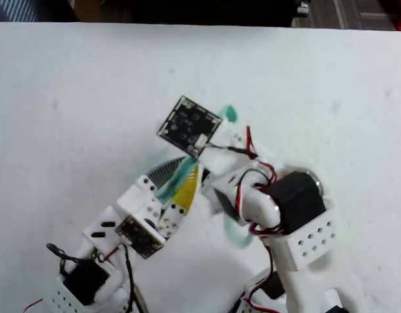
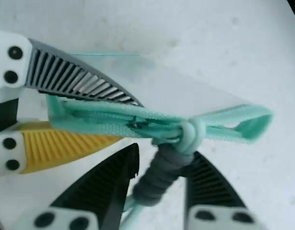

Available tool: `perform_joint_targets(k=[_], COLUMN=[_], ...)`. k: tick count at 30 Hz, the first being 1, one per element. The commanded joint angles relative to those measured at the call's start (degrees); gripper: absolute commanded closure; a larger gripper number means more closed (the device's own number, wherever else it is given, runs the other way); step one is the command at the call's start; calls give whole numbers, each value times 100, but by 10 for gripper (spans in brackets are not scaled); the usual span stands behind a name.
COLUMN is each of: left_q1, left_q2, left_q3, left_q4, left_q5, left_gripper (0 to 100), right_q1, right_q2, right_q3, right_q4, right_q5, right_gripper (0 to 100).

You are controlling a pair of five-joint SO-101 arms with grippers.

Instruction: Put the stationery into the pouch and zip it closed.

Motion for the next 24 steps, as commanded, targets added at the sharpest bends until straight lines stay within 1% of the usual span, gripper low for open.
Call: perform_joint_targets(k=[1,5,6,8,10,12,15,19,21,24], left_q1=[-127,-136,-136,-136,-145,-145,-145,-127,-110,-110], left_q2=[40,40,40,40,40,40,40,40,40,40], left_q3=[0,-44,-44,-9,-18,-88,-325,-633,-686,-774], left_q4=[-79,-88,-88,-79,62,229,413,615,598,607], left_q5=[0,0,0,26,299,686,844,862,853,853], left_gripper=[977,975,963,906,856,837,834,837,838,843], right_q1=[4,66,66,66,66,66,66,66,66,66], right_q2=[-101,-321,-391,-523,-585,-593,-585,-532,-321,154], right_q3=[-62,-422,-510,-668,-774,-905,-1231,-1934,-2295,-2822], right_q4=[-180,-145,-127,-127,-145,-180,-312,-382,-356,-198], right_q5=[44,44,44,44,44,44,44,-70,-273,-352], right_gripper=[970,982,981,981,981,981,981,981,981,981])
